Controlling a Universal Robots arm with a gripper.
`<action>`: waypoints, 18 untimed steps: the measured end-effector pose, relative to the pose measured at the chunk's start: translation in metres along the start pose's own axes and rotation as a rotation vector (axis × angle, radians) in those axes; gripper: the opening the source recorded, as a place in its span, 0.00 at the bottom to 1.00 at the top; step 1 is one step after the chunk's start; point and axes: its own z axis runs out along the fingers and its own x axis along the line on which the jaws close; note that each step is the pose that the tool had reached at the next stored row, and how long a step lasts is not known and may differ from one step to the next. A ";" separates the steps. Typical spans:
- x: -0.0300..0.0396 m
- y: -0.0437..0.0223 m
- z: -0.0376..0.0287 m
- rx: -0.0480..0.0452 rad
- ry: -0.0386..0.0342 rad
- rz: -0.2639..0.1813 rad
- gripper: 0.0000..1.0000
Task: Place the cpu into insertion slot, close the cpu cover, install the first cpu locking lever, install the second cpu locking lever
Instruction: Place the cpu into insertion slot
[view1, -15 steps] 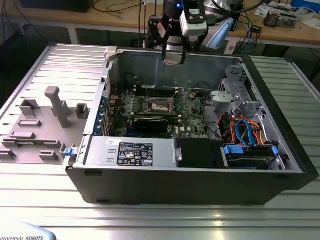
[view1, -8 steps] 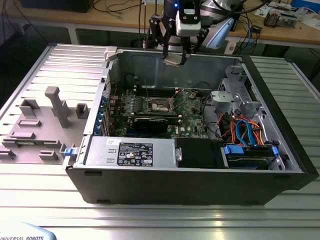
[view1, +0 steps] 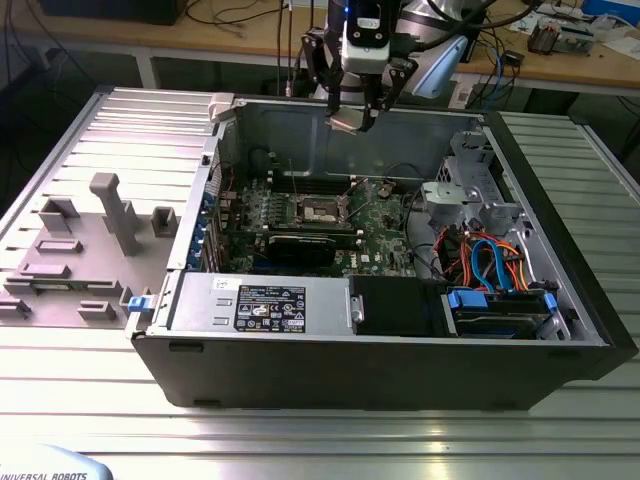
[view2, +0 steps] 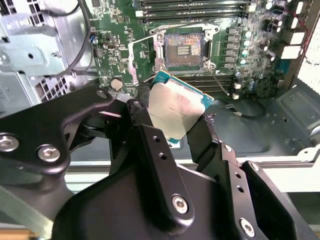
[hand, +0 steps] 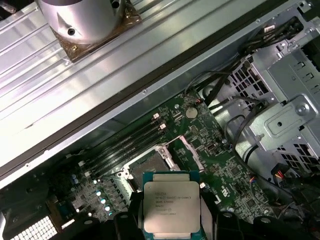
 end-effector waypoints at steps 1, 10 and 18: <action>0.0000 0.0000 0.0001 -0.0002 -0.0012 0.014 0.54; 0.0000 0.0000 0.0001 -0.0002 -0.0016 0.018 0.54; 0.0000 0.0000 0.0002 -0.0007 -0.0035 0.040 0.54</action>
